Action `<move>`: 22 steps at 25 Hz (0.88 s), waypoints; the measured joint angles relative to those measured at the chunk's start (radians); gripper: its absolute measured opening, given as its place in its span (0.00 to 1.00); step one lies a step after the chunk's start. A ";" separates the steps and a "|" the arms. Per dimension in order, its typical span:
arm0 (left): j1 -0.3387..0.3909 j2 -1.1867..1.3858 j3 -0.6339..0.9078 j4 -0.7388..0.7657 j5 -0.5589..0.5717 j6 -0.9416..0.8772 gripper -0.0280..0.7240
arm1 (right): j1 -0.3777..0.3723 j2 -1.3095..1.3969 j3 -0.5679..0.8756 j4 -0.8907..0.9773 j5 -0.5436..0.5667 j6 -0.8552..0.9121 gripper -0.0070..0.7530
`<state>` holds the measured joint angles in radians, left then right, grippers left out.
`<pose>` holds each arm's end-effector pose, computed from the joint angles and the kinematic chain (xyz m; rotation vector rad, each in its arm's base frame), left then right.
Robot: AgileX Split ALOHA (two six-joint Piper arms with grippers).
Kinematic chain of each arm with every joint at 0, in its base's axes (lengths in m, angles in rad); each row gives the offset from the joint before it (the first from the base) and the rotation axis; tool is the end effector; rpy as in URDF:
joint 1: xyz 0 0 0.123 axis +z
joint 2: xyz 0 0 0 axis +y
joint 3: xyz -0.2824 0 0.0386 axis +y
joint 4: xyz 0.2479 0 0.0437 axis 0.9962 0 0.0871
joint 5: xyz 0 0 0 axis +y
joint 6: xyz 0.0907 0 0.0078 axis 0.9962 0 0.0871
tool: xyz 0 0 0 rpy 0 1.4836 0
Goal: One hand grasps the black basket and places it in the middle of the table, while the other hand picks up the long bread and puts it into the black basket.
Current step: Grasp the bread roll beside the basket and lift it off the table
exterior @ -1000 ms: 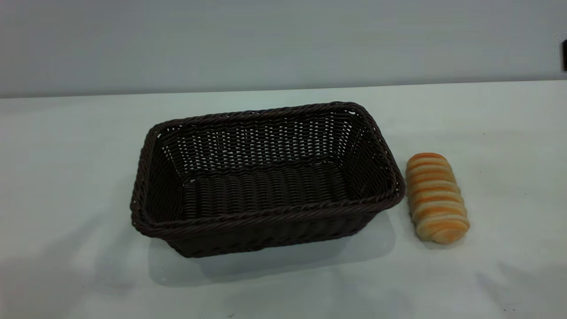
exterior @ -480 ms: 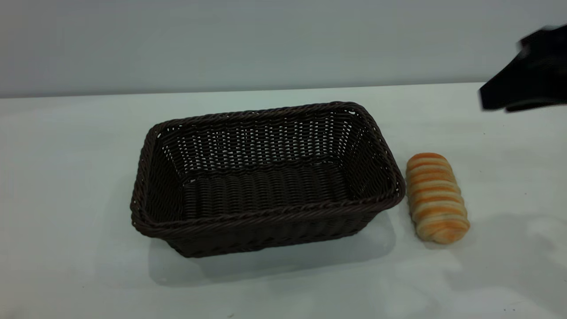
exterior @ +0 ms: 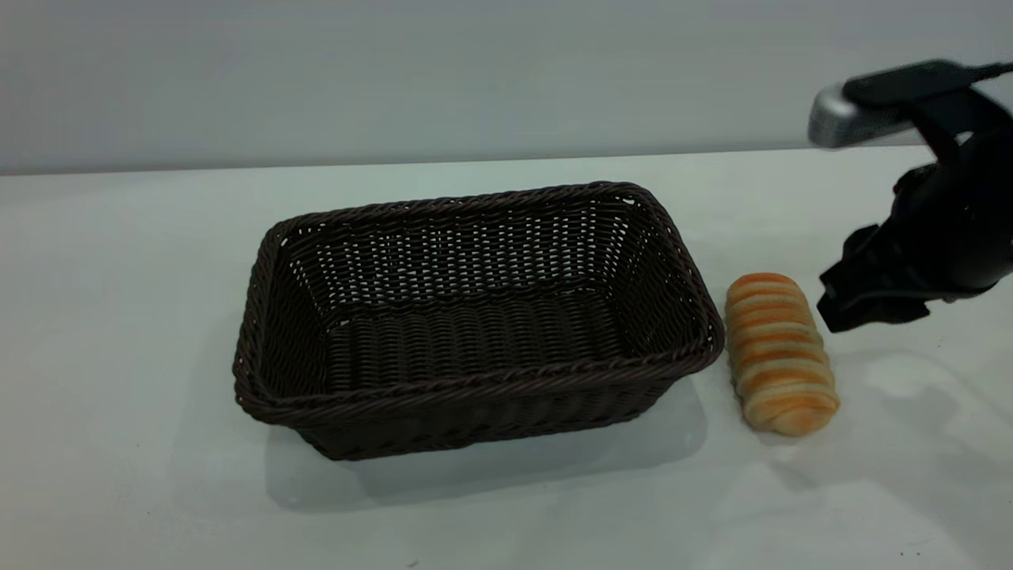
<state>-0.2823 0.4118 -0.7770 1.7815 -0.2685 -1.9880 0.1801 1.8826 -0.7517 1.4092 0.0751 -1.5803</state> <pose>0.0451 -0.0375 0.4346 0.2842 1.1757 -0.5762 0.3069 0.0629 0.0952 -0.4844 2.5803 0.1003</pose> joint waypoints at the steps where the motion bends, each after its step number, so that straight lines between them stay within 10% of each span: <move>1: 0.000 0.000 0.000 0.000 0.000 0.001 0.82 | 0.000 0.020 -0.011 0.000 -0.009 -0.009 0.38; 22: 0.000 0.000 0.000 0.000 0.001 0.006 0.78 | 0.000 0.273 -0.139 0.048 0.072 -0.026 0.38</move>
<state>-0.2823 0.4118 -0.7770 1.7818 -0.2677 -1.9821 0.1801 2.1557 -0.8903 1.4569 0.1474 -1.6067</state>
